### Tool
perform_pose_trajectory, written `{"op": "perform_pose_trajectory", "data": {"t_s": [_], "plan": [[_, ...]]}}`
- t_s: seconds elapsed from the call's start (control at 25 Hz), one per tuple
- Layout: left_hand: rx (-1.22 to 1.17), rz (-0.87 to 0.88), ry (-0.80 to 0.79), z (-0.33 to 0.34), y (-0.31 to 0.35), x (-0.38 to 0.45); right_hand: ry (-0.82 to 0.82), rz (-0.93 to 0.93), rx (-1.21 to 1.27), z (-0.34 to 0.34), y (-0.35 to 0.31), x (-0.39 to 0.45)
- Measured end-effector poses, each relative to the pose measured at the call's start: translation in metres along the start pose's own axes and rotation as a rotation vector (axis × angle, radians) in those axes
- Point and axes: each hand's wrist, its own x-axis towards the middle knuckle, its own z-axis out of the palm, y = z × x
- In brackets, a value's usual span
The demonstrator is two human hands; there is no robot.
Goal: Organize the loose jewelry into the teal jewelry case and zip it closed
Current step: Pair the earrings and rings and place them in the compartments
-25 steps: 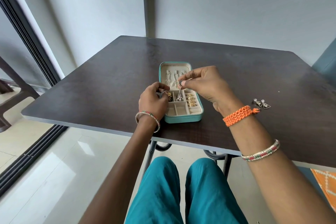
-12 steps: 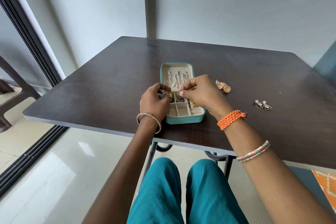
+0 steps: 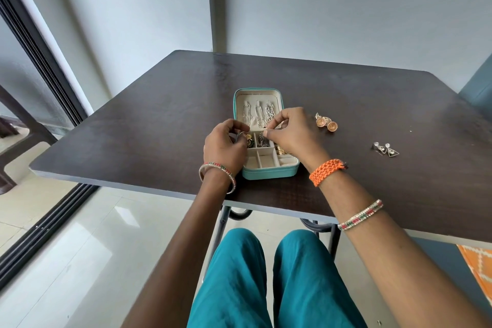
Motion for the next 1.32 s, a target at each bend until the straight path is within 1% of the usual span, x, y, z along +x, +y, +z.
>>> {"op": "perform_pose_trajectory", "data": {"t_s": [0.08,0.2,0.28,0.36,0.48,0.56,0.72,0.8,0.84,0.88,0.92,1.0,1.08,1.12,1.2,1.32], "plan": [[0.005,0.004,0.005,0.0,0.0,0.0,0.026,-0.014,-0.041,0.002,-0.001,0.0],[0.015,0.014,-0.002,0.001,0.0,-0.001,-0.038,-0.051,-0.117,0.0,-0.005,0.001],[0.011,0.011,0.001,0.0,0.001,-0.001,-0.048,-0.062,-0.068,-0.006,-0.004,0.002],[0.045,0.046,0.029,-0.001,0.001,-0.001,-0.001,-0.037,0.042,-0.017,0.003,0.003],[0.223,0.168,0.063,-0.001,0.005,-0.002,0.122,0.042,0.118,-0.047,0.027,0.009],[0.344,0.27,0.054,-0.001,0.013,-0.002,0.164,0.067,0.155,-0.069,0.05,0.012],[0.44,0.455,0.067,0.008,0.047,-0.003,0.253,0.163,0.116,-0.106,0.108,0.011],[0.464,0.579,0.075,0.026,0.07,-0.009,0.253,0.213,0.066,-0.121,0.14,0.01],[0.441,0.636,0.042,0.039,0.082,-0.013,0.213,0.232,0.057,-0.127,0.153,0.009],[0.388,0.666,-0.023,0.055,0.092,-0.018,0.162,0.25,0.06,-0.131,0.163,0.008],[0.321,0.661,-0.112,0.073,0.101,-0.023,0.114,0.256,0.063,-0.134,0.17,0.008],[0.237,0.573,-0.305,0.11,0.108,-0.029,0.048,0.234,0.041,-0.135,0.175,0.006],[0.279,0.458,-0.471,0.143,0.104,-0.031,0.016,0.189,0.046,-0.135,0.176,0.005],[0.306,0.405,-0.526,0.154,0.101,-0.03,0.013,0.17,0.07,-0.134,0.177,0.004],[0.331,0.342,-0.564,0.167,0.096,-0.027,0.026,0.158,0.113,-0.132,0.18,0.005],[0.355,0.357,-0.555,0.174,0.1,-0.025,0.05,0.177,0.089,-0.126,0.182,0.008]]}}
